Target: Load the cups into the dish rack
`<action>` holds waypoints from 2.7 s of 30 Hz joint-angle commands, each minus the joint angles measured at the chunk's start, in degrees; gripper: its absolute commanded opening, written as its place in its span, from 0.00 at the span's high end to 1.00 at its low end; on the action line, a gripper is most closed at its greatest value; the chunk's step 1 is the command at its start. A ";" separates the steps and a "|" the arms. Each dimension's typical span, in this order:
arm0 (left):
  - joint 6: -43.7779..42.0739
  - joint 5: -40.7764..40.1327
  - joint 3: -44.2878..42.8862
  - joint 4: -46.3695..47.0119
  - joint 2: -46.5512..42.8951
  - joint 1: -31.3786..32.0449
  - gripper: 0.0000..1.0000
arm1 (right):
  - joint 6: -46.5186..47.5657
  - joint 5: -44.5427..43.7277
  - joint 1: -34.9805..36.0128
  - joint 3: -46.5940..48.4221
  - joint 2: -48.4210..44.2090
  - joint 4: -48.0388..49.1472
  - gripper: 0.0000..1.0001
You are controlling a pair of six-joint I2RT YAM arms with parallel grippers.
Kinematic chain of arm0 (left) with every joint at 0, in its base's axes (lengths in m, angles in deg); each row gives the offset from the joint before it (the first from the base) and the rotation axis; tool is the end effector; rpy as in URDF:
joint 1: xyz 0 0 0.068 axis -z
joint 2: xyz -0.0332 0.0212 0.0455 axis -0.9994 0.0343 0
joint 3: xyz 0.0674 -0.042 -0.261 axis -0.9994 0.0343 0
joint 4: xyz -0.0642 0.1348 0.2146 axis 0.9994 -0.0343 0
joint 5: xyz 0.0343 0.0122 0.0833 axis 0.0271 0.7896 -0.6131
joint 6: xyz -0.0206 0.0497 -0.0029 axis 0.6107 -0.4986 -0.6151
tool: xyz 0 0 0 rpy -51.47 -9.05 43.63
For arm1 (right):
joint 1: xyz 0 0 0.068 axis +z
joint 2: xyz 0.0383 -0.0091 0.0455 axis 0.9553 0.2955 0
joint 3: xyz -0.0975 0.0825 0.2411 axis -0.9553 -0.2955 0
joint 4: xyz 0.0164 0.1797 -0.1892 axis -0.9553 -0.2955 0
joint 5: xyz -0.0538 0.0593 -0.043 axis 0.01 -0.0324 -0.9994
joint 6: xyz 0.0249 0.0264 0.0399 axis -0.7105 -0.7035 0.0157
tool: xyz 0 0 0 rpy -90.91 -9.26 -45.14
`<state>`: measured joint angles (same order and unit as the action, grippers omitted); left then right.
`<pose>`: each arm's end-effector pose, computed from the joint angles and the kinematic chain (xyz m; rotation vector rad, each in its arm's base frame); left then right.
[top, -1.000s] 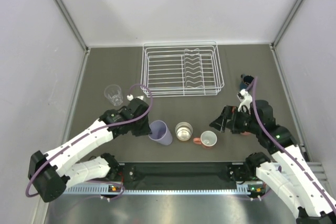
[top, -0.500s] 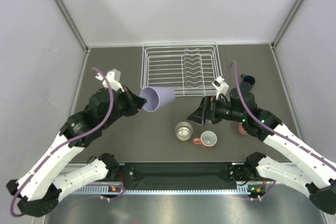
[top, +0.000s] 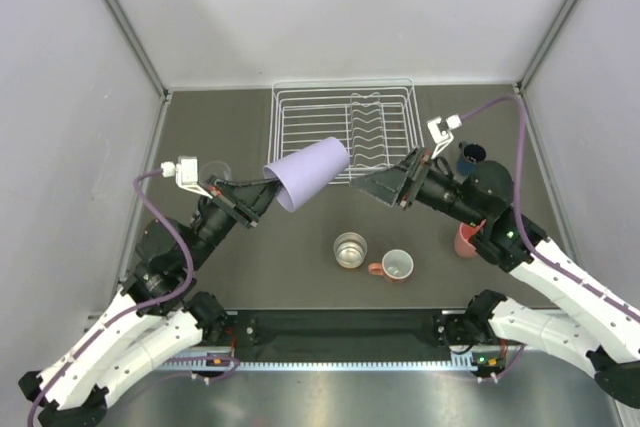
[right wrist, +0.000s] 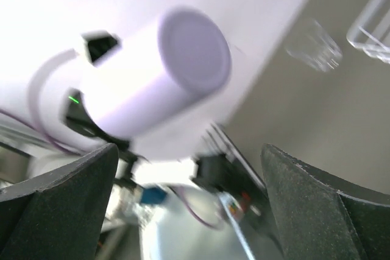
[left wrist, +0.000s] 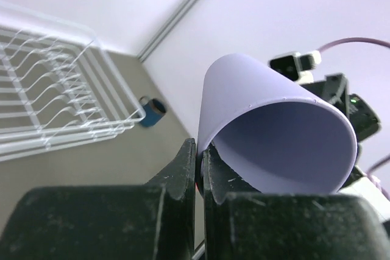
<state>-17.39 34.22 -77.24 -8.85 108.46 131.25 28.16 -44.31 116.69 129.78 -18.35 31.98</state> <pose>0.0870 -0.0778 0.3716 -0.0987 1.4695 -1.2261 0.1302 0.1406 0.3849 -0.1295 1.7677 1.5526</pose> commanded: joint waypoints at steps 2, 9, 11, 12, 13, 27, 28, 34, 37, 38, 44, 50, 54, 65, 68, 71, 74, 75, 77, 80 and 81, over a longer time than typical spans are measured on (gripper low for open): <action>-2.71 6.31 1.40 21.15 -0.11 0.11 1.00 | -13.18 -5.83 1.03 0.26 -0.05 16.62 0.00; -3.77 7.01 4.57 28.37 -0.11 0.11 1.00 | -17.50 -10.50 4.01 1.84 4.61 23.75 0.00; -3.86 7.37 4.39 28.11 0.15 0.11 1.00 | -17.77 -11.73 4.81 1.84 5.57 26.04 0.00; -3.86 7.63 4.22 27.93 0.50 0.11 1.00 | -17.77 -11.65 5.34 2.36 5.93 26.04 0.00; -3.86 7.63 4.30 27.93 0.59 0.11 1.00 | -17.51 -11.65 5.51 2.45 6.37 26.39 0.00; -3.16 6.84 5.71 26.53 -0.46 0.11 1.00 | -16.27 -11.12 9.56 3.24 9.27 32.99 0.07; -3.16 6.93 5.71 26.26 -0.55 0.11 1.00 | -16.27 -11.03 9.56 3.33 9.53 33.16 0.08; -2.80 7.37 5.80 25.74 -1.16 0.11 1.00 | -16.62 -10.68 10.00 2.72 10.77 35.35 0.20; -2.54 7.46 5.97 24.95 -1.60 0.11 1.00 | -16.45 -10.86 9.91 2.72 11.11 35.89 0.19; -2.54 7.28 5.88 24.77 -1.78 0.11 1.00 | -16.45 -10.51 10.00 2.98 11.29 35.80 0.19; -2.28 7.19 6.06 23.19 -3.18 0.11 1.00 | -17.50 -7.35 10.00 4.12 13.93 37.90 0.38; -0.34 0.88 3.00 13.98 -3.28 0.11 0.90 | -15.40 -6.20 10.18 5.26 15.07 39.68 1.00; -0.17 -7.20 -1.58 -0.42 -2.92 0.11 0.23 | -9.26 -10.06 10.17 7.46 13.41 31.16 1.00; 6.34 -31.47 -7.74 -35.08 -4.85 0.11 0.06 | 21.94 -33.58 10.09 21.77 21.39 8.12 1.00; 3.62 -29.73 -6.87 -35.08 -4.33 0.11 0.09 | 30.99 -42.28 10.09 25.64 28.32 8.11 1.00; 2.21 -27.88 -5.55 -35.00 -3.98 0.11 0.11 | 38.11 -49.23 9.56 29.77 36.85 10.92 1.00; 0.81 -25.69 -3.79 -34.56 -4.24 0.11 0.20 | 44.62 -55.83 9.30 35.12 46.08 14.34 1.00; -0.07 -25.07 -3.52 -34.38 -4.24 0.11 0.26 | 46.72 -56.29 9.04 36.28 48.27 15.92 1.00; -0.95 -24.36 -3.17 -35.60 -3.80 0.11 0.27 | 53.14 -59.00 8.94 39.52 54.78 21.55 1.00; -1.83 -24.71 -2.73 -37.63 -3.01 0.11 0.27 | 58.87 -60.42 7.37 45.92 63.13 24.11 1.00; -2.19 -24.80 -2.64 -37.72 -3.01 0.11 0.26 | 59.66 -60.69 6.84 48.13 65.06 23.50 1.00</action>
<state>-16.82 9.08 -80.58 -44.80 104.68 131.32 78.98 -99.34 125.13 169.80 43.86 48.09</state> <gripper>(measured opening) 0.734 0.588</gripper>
